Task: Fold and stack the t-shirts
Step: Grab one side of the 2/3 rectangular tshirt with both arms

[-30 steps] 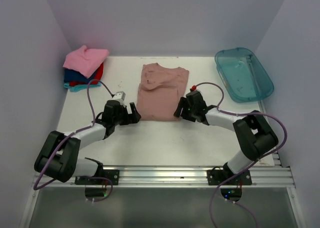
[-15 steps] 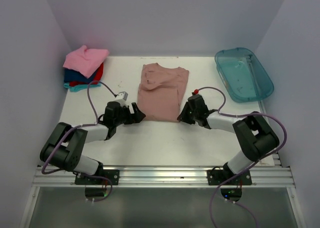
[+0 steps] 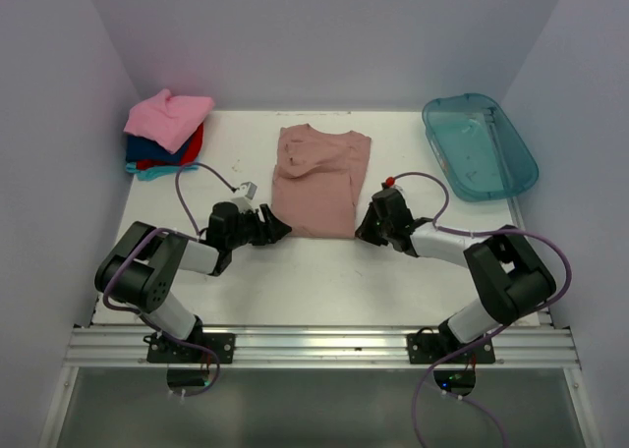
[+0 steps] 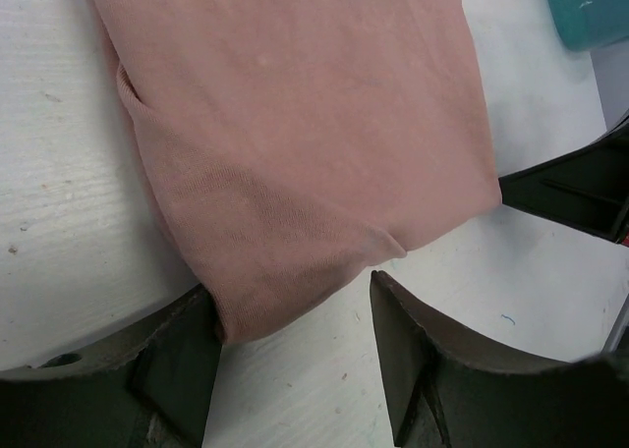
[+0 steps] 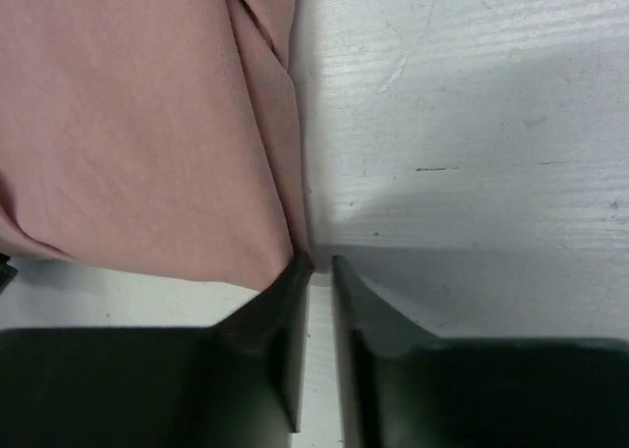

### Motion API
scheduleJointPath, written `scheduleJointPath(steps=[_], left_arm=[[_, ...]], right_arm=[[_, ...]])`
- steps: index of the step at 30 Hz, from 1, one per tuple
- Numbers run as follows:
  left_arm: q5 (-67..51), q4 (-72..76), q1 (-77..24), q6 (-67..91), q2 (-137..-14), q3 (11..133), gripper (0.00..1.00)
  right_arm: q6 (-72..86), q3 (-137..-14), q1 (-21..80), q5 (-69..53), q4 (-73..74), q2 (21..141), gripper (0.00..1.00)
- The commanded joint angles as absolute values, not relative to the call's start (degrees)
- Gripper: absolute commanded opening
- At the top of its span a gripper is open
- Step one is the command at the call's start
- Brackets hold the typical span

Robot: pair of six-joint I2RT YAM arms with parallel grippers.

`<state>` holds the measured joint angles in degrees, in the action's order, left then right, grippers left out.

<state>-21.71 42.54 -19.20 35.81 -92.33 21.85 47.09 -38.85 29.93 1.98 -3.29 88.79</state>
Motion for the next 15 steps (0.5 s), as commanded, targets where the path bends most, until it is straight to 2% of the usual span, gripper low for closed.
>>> scheduleJointPath(steps=[1,4,5,7,10,15], left_arm=[[-21.6,35.2,-19.4,35.6,-95.3,19.2,0.64],[-21.0,33.7,-19.4,34.9,-94.8,19.8,0.64],[-20.9,33.4,-19.4,34.7,-94.5,19.9,0.64],[-20.7,33.0,-19.4,34.5,-94.2,19.9,0.64],[-20.7,33.1,-19.4,34.6,-94.6,20.0,0.64],[-21.0,33.3,-19.4,34.8,-95.7,20.4,0.63]], right_arm=[[46.4,-38.1,29.7,2.5,-4.9,89.3,0.22],[46.0,-38.6,29.8,0.7,-4.1,88.5,0.57],[45.7,-38.4,29.7,0.6,-3.7,87.5,0.60],[45.6,-37.4,29.8,1.0,-3.2,84.3,0.61],[44.8,-37.2,29.7,2.5,-2.6,83.1,0.57],[44.2,-40.6,29.6,1.3,-3.7,88.6,0.47]])
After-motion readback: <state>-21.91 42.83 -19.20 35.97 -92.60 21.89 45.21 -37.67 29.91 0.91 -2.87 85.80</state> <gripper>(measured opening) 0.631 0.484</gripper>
